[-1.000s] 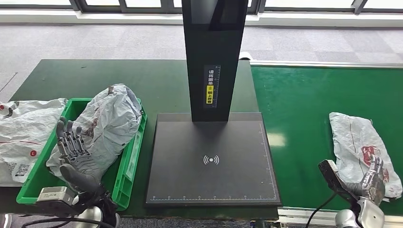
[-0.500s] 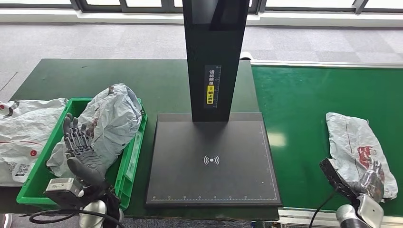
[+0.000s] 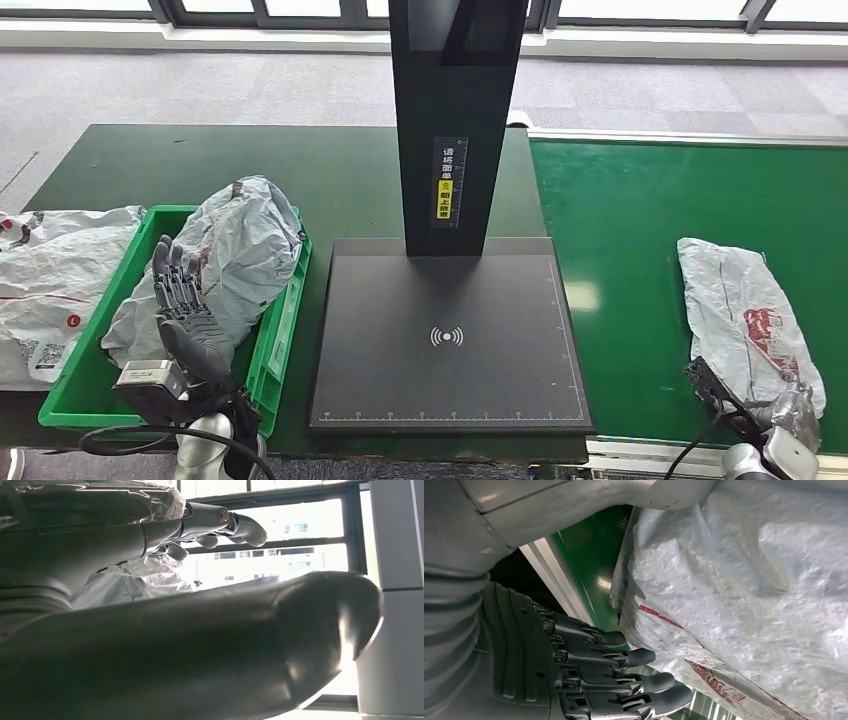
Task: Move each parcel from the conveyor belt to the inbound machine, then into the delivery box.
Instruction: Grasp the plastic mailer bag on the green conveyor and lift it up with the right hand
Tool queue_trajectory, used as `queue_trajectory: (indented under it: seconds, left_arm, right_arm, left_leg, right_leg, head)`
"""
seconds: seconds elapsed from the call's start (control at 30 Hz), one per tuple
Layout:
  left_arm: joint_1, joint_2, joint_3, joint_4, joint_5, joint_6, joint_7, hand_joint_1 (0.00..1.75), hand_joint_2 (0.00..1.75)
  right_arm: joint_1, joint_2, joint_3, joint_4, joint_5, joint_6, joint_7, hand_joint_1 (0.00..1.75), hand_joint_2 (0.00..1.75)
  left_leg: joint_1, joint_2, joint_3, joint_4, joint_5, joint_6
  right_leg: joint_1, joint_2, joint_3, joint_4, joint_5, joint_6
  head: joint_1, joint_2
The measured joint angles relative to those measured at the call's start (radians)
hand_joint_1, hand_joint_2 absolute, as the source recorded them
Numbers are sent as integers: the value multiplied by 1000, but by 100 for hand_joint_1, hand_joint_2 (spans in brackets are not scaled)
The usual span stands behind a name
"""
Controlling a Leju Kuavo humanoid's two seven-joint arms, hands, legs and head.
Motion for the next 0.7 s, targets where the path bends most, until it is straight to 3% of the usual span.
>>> queue_trajectory:
  seconds: [0.03,0.07,0.53,0.7]
  left_arm:
    - [0,0,0,3,0,0,0,0,0]
    - [1,1,0,5,0,0,0,0,0]
    - [19,4,0,1,-18,6,2,0,0]
    - [38,4,4,-19,-19,14,3,0,0]
  right_arm:
    - [-1,0,0,1,2,1,-6,148,175]
    - [-2,1,0,1,4,2,-14,175,175]
    - [-17,14,0,6,17,-17,-82,175,175]
    - [-20,37,0,-6,-28,-155,-195,175,175]
  left_leg:
    - [0,0,0,0,0,0]
    - [0,0,0,1,0,1]
    - [0,0,-1,2,1,2]
    - [1,0,-3,1,1,2]
  right_leg:
    - [0,0,1,0,0,0]
    - [0,0,1,0,0,1]
    - [0,-1,1,-1,2,3]
    - [1,0,-1,0,2,3]
  head:
    - [0,0]
    - [0,0]
    - [0,0]
    - [0,0]
